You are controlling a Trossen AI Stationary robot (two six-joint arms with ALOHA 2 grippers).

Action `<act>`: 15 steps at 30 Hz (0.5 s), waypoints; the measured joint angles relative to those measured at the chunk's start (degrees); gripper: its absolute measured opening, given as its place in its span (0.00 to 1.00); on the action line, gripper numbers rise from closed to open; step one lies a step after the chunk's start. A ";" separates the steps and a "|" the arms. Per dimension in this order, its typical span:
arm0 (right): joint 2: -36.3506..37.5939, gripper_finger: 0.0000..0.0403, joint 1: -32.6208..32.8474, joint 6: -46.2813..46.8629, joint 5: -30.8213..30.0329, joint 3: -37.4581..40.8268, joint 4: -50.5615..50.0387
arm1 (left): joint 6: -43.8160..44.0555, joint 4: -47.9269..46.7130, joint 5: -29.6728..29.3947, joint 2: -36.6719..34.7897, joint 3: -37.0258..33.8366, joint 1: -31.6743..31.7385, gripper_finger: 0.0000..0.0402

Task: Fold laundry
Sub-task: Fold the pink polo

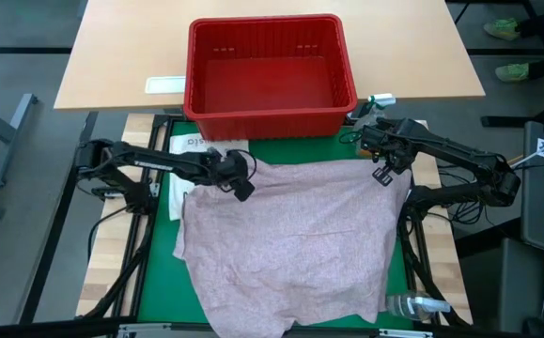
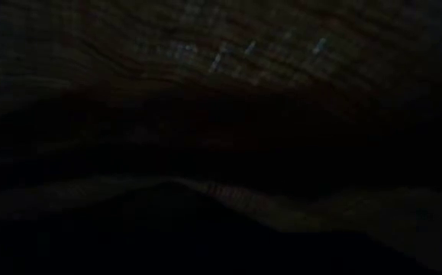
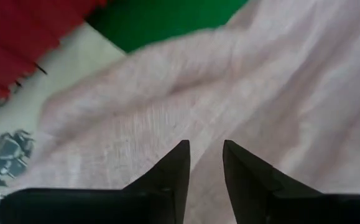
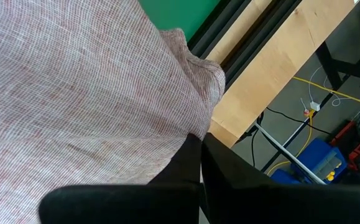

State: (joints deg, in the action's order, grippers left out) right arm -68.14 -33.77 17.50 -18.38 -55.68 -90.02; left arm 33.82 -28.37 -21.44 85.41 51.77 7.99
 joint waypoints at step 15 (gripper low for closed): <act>0.00 0.01 0.00 0.01 -0.02 0.00 0.01 | 1.37 4.19 -2.79 14.29 -0.05 6.50 0.08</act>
State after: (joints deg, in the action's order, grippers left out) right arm -68.14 -33.77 17.51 -18.39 -55.68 -90.00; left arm 35.19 -24.18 -24.23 99.71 51.72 14.49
